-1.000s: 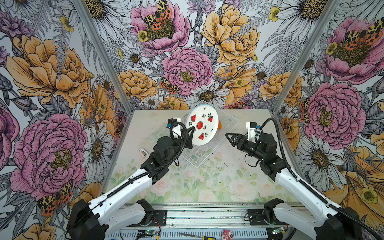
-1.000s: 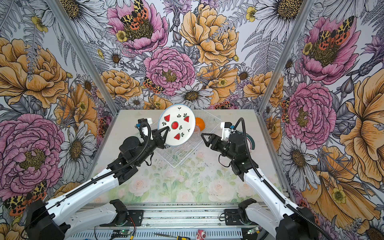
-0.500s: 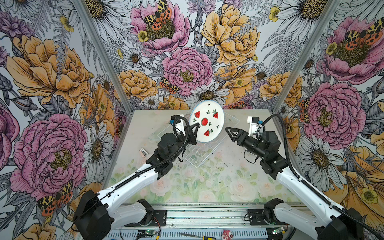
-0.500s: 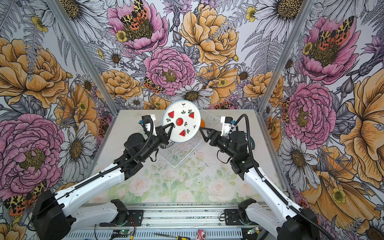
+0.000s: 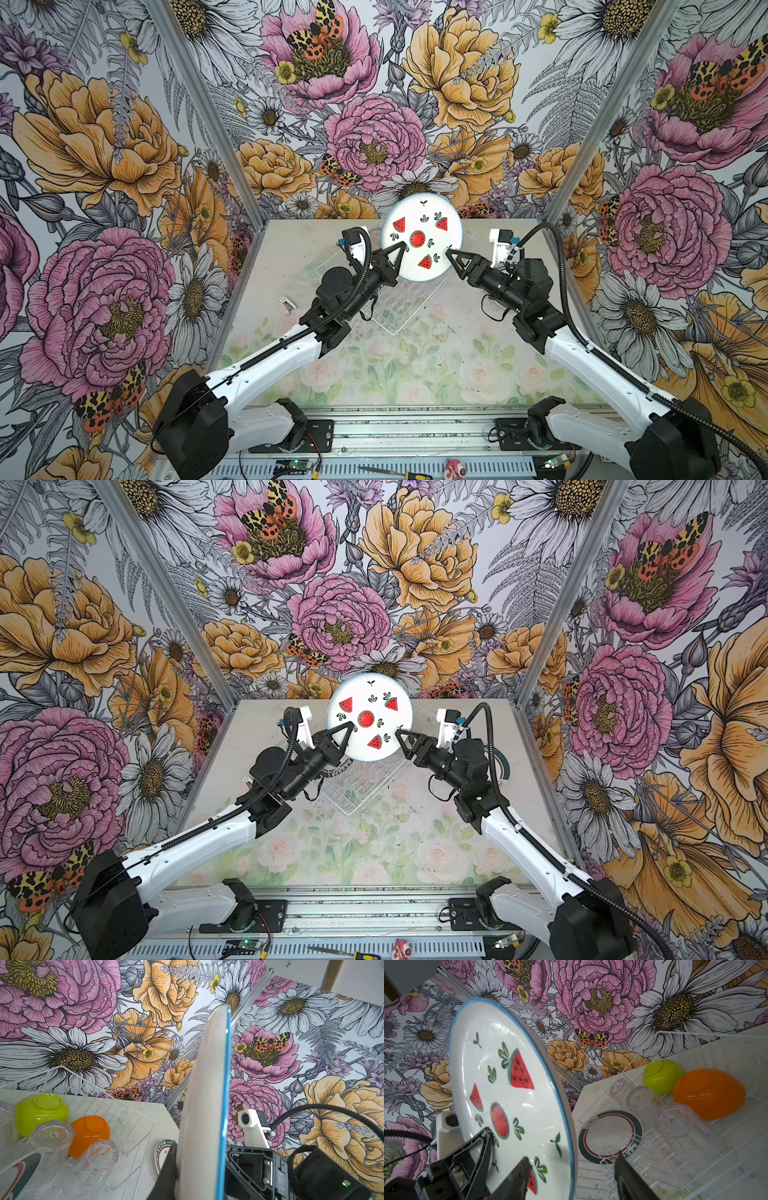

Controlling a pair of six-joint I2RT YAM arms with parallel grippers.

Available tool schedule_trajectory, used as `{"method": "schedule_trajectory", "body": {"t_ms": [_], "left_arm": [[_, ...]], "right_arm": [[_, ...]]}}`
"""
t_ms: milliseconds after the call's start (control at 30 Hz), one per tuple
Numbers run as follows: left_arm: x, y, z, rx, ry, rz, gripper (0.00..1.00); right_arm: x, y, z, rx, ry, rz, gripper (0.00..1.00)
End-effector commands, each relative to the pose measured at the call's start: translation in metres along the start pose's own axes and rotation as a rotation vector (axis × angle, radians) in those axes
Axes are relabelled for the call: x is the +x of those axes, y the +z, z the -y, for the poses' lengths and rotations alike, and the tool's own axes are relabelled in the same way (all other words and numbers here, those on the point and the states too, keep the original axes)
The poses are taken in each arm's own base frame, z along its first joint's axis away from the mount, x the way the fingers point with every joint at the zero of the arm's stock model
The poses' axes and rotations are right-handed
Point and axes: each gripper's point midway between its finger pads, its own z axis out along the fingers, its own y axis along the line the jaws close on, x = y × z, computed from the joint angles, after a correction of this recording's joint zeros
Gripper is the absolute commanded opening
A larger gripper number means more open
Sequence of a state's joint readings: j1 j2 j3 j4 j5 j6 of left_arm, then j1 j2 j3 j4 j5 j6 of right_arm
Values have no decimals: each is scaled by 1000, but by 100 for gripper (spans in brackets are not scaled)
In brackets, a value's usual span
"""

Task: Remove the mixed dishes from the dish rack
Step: 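Close the right gripper on the plate rim beside the left gripper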

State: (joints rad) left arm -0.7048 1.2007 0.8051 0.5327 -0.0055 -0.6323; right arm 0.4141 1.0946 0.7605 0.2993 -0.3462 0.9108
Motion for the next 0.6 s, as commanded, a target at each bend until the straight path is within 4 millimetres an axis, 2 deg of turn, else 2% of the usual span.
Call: {"method": "schedule_trajectory", "body": {"t_ms": [0,333,400,467,567], "left_arm": [[-36,-5,40,175,-62,128,0],[-25,5,40,241,-143,94,0],[-24,6,38,238,-148,89,0],[-22,8,37,237,-150,82,0],[-21,10,35,232,-150,72,0]], "right_arm": [[-21,3,-23,-67,-21,68,62],[-22,8,-27,-102,-5,95,42],[-23,6,-26,-97,-2,107,33],[-23,5,-24,-93,2,117,19],[-23,6,-23,-89,6,119,11]]}}
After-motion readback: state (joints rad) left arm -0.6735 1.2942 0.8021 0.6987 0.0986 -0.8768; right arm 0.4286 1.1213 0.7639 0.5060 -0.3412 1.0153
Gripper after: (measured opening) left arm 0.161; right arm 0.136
